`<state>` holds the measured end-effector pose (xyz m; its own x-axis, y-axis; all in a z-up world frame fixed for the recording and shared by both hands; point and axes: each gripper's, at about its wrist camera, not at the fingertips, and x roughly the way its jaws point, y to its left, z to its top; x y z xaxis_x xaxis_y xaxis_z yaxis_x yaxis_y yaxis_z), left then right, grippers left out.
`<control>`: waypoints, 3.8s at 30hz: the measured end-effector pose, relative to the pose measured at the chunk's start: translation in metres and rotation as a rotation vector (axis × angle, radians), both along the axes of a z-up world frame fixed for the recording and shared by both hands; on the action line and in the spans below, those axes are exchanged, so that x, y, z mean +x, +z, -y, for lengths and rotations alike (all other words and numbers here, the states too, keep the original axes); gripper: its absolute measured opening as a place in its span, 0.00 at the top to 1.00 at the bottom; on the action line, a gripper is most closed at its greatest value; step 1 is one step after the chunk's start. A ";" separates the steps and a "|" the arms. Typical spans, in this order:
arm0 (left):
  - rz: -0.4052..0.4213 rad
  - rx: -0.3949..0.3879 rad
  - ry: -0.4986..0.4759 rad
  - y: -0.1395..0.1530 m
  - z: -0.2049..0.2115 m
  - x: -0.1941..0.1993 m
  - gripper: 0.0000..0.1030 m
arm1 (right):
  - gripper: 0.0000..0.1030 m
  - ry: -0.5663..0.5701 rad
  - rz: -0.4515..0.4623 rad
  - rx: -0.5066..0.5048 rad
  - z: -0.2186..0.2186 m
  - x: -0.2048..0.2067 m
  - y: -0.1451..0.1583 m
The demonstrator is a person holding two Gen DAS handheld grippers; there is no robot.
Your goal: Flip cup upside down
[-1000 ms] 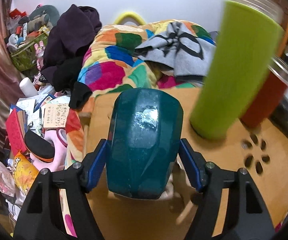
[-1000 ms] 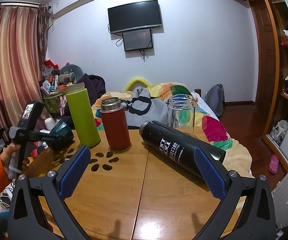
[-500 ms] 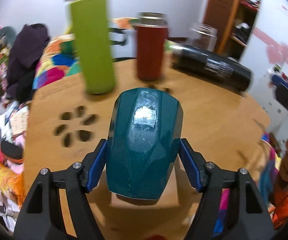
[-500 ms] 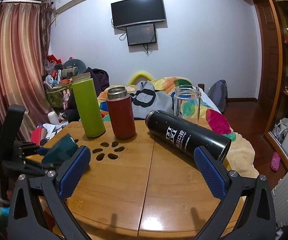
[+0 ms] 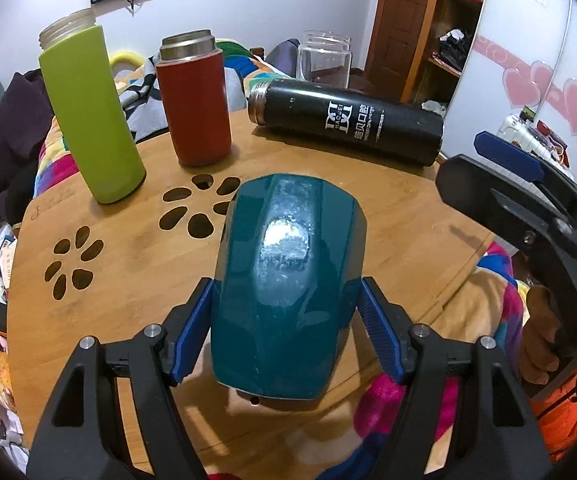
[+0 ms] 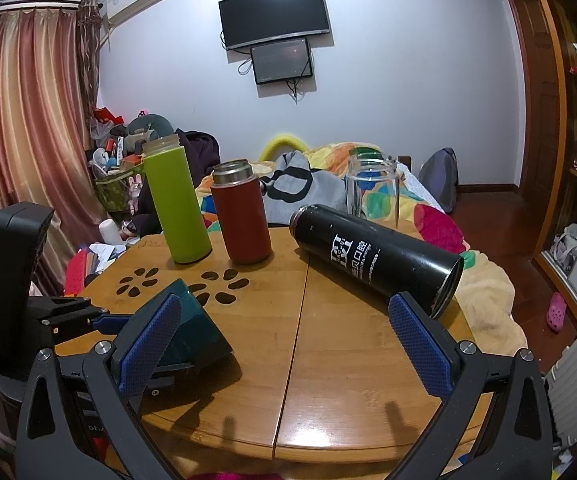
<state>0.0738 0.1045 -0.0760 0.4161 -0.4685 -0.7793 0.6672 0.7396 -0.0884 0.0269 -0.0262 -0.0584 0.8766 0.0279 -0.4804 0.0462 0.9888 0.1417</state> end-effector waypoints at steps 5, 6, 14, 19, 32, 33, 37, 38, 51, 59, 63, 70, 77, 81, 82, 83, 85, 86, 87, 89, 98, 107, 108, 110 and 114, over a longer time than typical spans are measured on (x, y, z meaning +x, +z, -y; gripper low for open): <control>0.015 -0.001 -0.010 0.000 -0.001 0.000 0.32 | 0.00 0.001 -0.015 0.002 -0.001 0.003 -0.005; 0.020 -0.003 -0.012 0.001 -0.002 0.000 0.31 | 0.00 0.002 -0.017 0.002 -0.001 0.004 -0.005; 0.126 -0.075 0.037 0.028 -0.043 -0.016 0.16 | 0.00 0.003 0.004 -0.014 -0.004 0.000 0.001; 0.178 -0.083 0.180 0.034 -0.081 -0.001 0.13 | 0.00 0.026 -0.011 -0.017 -0.011 0.004 -0.002; 0.112 -0.053 0.183 -0.012 -0.079 0.010 0.13 | 0.00 0.111 -0.050 -0.034 -0.035 0.013 -0.014; 0.103 -0.059 0.179 -0.012 -0.079 0.007 0.13 | 0.00 0.108 -0.049 -0.034 -0.035 0.013 -0.014; 0.072 -0.082 0.156 -0.019 -0.071 0.000 0.13 | 0.00 0.108 -0.048 -0.017 -0.030 0.014 -0.015; 0.066 -0.087 0.148 -0.019 -0.068 -0.002 0.13 | 0.00 0.111 -0.049 -0.012 -0.029 0.015 -0.015; 0.113 -0.116 0.147 -0.005 -0.060 -0.008 0.13 | 0.00 0.146 -0.063 0.030 -0.018 0.010 -0.025; 0.215 -0.173 0.146 0.040 -0.065 -0.001 0.37 | 0.00 0.233 -0.100 0.017 -0.037 0.010 -0.039; 0.204 -0.181 0.088 0.042 -0.047 0.000 0.64 | 0.00 0.268 -0.141 0.015 -0.046 0.016 -0.051; 0.186 -0.176 0.030 0.030 -0.024 0.000 0.86 | 0.28 0.284 -0.166 0.008 -0.050 0.022 -0.062; 0.162 -0.195 0.032 0.028 -0.021 0.006 0.87 | 0.47 0.302 -0.140 -0.012 -0.056 0.019 -0.059; 0.163 -0.203 0.031 0.028 -0.023 0.007 0.87 | 0.47 0.283 -0.121 -0.046 -0.058 0.016 -0.055; 0.165 -0.206 0.032 0.029 -0.024 0.007 0.87 | 0.47 0.277 -0.112 -0.060 -0.059 0.015 -0.053; 0.167 -0.210 0.034 0.030 -0.025 0.008 0.87 | 0.48 0.274 -0.105 -0.068 -0.060 0.012 -0.052; 0.169 -0.221 0.037 0.032 -0.027 0.009 0.87 | 0.48 0.268 -0.078 -0.092 -0.061 0.008 -0.046; 0.170 -0.226 0.040 0.033 -0.029 0.009 0.87 | 0.48 0.267 -0.067 -0.099 -0.062 0.007 -0.044; 0.173 -0.230 0.044 0.034 -0.031 0.010 0.87 | 0.48 0.267 -0.058 -0.102 -0.062 0.005 -0.044; 0.178 -0.234 0.049 0.034 -0.033 0.012 0.87 | 0.48 0.270 -0.039 -0.110 -0.063 0.003 -0.040; 0.187 -0.243 0.090 0.034 -0.047 0.024 0.87 | 0.48 0.292 -0.003 -0.154 -0.074 0.018 -0.030; 0.172 -0.268 0.121 0.029 -0.057 0.042 0.96 | 0.49 0.307 0.012 -0.153 -0.082 0.042 -0.025; 0.173 -0.273 0.123 0.029 -0.057 0.043 0.97 | 0.49 0.305 0.010 -0.147 -0.081 0.045 -0.025; 0.176 -0.278 0.130 0.029 -0.057 0.045 0.97 | 0.49 0.304 0.009 -0.136 -0.080 0.050 -0.025; 0.158 -0.284 0.141 0.025 -0.057 0.051 0.97 | 0.50 0.300 0.002 -0.120 -0.080 0.054 -0.027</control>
<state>0.1246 0.1611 -0.0512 0.5972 -0.5869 -0.5467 0.5825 0.7859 -0.2073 0.0807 0.0533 -0.0858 0.8390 0.2284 -0.4939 -0.2497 0.9680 0.0234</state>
